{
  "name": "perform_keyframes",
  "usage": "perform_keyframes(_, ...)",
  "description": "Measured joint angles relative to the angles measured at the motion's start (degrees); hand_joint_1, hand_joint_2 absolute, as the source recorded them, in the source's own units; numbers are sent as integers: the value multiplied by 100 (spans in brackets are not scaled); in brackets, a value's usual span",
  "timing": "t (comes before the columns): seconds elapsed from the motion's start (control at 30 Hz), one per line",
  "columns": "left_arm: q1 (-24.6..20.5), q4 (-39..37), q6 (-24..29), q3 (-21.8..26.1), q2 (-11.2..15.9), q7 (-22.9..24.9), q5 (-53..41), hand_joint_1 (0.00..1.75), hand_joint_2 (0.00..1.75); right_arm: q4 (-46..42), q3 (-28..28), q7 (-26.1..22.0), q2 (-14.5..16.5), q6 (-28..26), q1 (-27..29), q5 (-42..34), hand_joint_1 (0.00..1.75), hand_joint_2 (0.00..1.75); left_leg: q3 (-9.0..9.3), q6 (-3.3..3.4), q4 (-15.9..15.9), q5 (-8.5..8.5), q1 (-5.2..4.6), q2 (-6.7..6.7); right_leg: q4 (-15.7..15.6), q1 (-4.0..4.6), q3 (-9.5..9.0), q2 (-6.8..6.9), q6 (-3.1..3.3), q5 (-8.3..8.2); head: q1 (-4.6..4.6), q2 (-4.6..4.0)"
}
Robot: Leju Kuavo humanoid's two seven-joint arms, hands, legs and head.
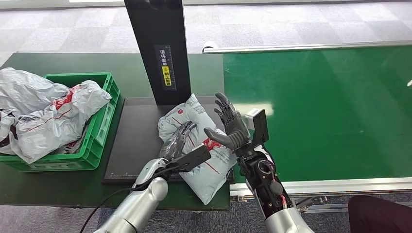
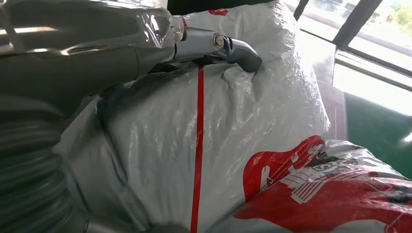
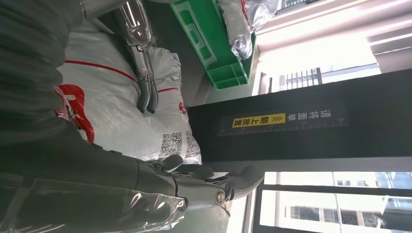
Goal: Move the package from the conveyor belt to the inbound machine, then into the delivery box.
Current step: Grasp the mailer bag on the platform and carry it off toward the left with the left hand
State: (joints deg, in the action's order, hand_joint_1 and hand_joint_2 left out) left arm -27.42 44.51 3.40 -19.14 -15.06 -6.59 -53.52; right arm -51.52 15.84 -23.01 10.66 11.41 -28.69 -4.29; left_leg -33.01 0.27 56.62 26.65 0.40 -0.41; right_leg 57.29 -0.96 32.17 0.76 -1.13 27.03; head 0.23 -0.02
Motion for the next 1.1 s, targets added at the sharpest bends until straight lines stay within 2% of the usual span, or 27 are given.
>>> perform_keyframes(0.07,-48,-70,-54,-4,-12,-4,-21,0,175,-11,-17,3,-4,-1,14,-11,0,175,8,0,0,0,0,0,0,0,-9,0,0,0,-1,1)
perform_keyframes(0.13,-73,-114,-87,-3,-21,-40,-21,14,175,-29,-30,4,-9,-2,27,-20,0,175,16,0,0,0,0,0,0,0,-17,0,0,0,-1,1)
perform_keyframes(0.2,-75,-134,-95,3,-30,-111,10,99,175,-59,-35,4,-14,-10,49,-27,0,175,21,1,0,-1,0,0,0,-1,-22,0,0,0,0,1)
perform_keyframes(0.27,-66,-140,-79,16,-40,-193,57,168,175,-97,-41,4,-21,-26,81,-33,0,175,23,1,0,-1,0,0,0,-1,-24,0,0,-1,-1,1)
perform_keyframes(0.5,-60,-129,29,71,-52,-376,141,175,175,-227,-78,31,-78,-35,201,-42,0,175,23,0,0,0,0,-1,0,-1,-23,1,0,-1,0,2)
perform_keyframes(0.9,-61,-102,163,90,-52,-485,220,175,175,-246,-83,78,-109,46,211,-162,0,175,22,0,0,0,0,1,0,0,-22,0,0,0,1,1)
perform_keyframes(1.0,-9,-63,481,137,-52,-631,449,175,175,-250,-84,80,-117,52,218,-183,0,175,21,0,0,0,0,4,0,0,-20,-1,0,0,1,1)
perform_keyframes(1.1,126,95,1258,327,-51,-788,746,175,175,-301,-87,83,-144,32,275,-197,0,175,14,-1,0,0,0,10,0,2,-9,-11,1,-2,1,0)
